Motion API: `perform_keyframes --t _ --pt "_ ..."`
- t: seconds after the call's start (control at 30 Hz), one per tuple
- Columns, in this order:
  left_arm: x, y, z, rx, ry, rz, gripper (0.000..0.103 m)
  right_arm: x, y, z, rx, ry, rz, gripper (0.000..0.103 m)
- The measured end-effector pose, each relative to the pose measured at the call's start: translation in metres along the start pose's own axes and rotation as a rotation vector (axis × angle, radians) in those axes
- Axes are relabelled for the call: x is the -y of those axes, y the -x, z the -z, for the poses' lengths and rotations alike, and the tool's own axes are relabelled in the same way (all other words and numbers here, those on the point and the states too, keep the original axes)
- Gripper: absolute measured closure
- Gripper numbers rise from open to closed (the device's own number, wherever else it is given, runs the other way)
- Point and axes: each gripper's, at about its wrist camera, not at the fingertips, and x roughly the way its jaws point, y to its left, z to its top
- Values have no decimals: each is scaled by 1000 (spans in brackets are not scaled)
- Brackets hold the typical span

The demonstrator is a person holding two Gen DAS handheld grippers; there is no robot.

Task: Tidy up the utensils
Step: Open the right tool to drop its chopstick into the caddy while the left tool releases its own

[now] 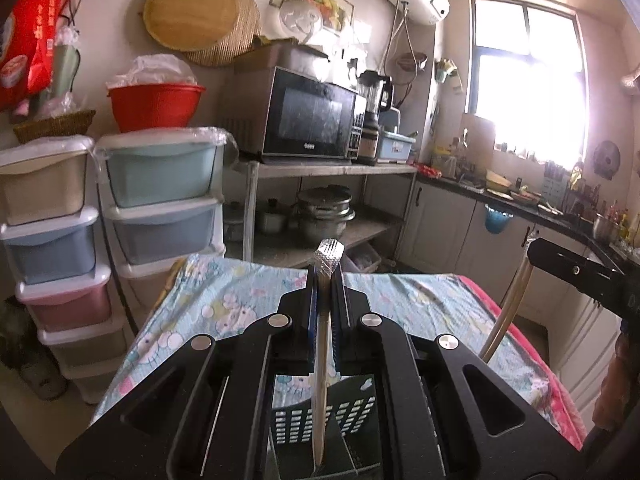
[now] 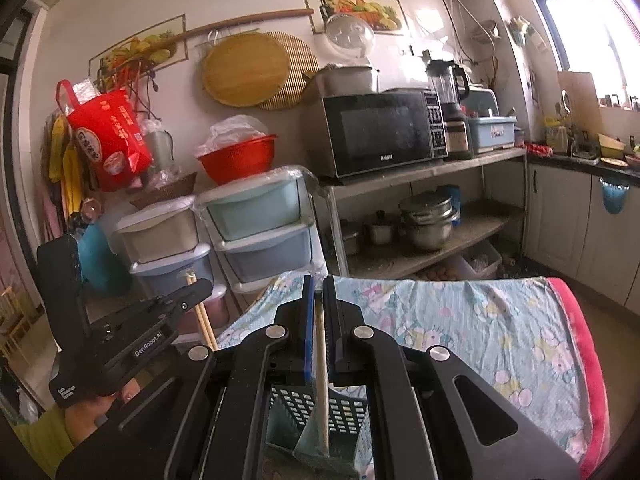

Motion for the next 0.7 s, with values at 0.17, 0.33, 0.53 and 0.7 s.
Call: perform_keyframes --t 0.17,0.33,0.53,0.7 --pt "-3 -9 11 -26 7 -3 100 3 -10 9 -26 -15 1 98" --pt "-7 -13 20 -48 14 1 100 5 -19 17 -60 -30 7 94" --pt "-11 -18 32 -87 27 6 86 13 -22 29 -91 -57 11 79" --pt "-14 -18 39 -112 40 7 78 17 -20 37 -108 -70 14 76"
